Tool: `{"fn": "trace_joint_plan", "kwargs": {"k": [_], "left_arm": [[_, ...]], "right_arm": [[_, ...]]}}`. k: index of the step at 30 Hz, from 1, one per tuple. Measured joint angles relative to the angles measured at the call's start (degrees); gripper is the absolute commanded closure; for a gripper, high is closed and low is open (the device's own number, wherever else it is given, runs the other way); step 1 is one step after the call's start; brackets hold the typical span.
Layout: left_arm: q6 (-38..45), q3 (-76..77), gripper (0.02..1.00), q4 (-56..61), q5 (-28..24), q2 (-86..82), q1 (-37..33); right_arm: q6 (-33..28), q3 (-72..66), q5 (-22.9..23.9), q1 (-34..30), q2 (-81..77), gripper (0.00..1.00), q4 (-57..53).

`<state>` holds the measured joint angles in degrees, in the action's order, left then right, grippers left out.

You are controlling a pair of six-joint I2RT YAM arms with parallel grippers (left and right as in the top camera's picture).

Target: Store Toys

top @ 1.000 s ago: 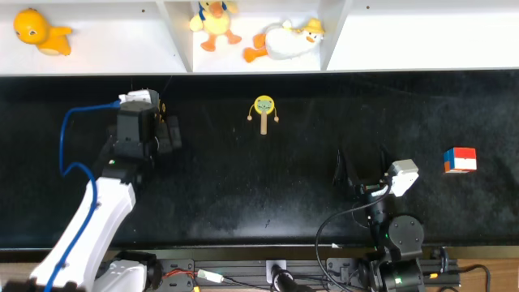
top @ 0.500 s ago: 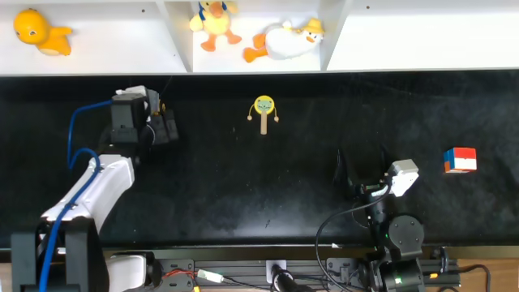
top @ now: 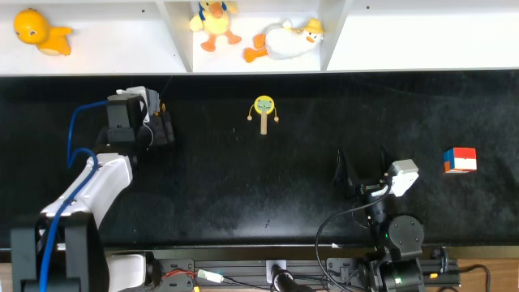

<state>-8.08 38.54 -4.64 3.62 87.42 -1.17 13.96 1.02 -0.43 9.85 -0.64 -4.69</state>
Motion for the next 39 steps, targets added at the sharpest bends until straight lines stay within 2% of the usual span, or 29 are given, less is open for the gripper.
{"fn": "trace_joint_plan", "kwargs": {"k": [7, 16, 21, 31, 39], "left_arm": [[0.79, -0.04, 0.533, 1.11, -0.04, 0.79, 0.00], [0.79, -0.04, 0.638, 2.75, -0.07, 0.79, 0.00], [0.76, -0.04, 0.671, 1.46, -0.07, -1.01, 0.00], [0.76, 0.46, 0.684, -10.12, -0.22, -16.76, 0.00], [0.76, 0.59, 0.684, -3.15, -2.64, -18.80, -1.66]], "right_arm": [[-0.04, 0.00, 0.02, 0.00, 0.00, 0.005, -0.02], [-0.02, 0.00, 0.02, 0.00, 0.00, 0.005, 0.00], [0.00, 0.00, 0.02, 0.00, 0.00, 0.005, -0.02], [-0.02, 0.00, 0.00, 0.00, 0.00, 0.005, 0.00], [-0.02, 0.00, 0.02, 0.00, 0.00, 0.005, -0.02]]}}
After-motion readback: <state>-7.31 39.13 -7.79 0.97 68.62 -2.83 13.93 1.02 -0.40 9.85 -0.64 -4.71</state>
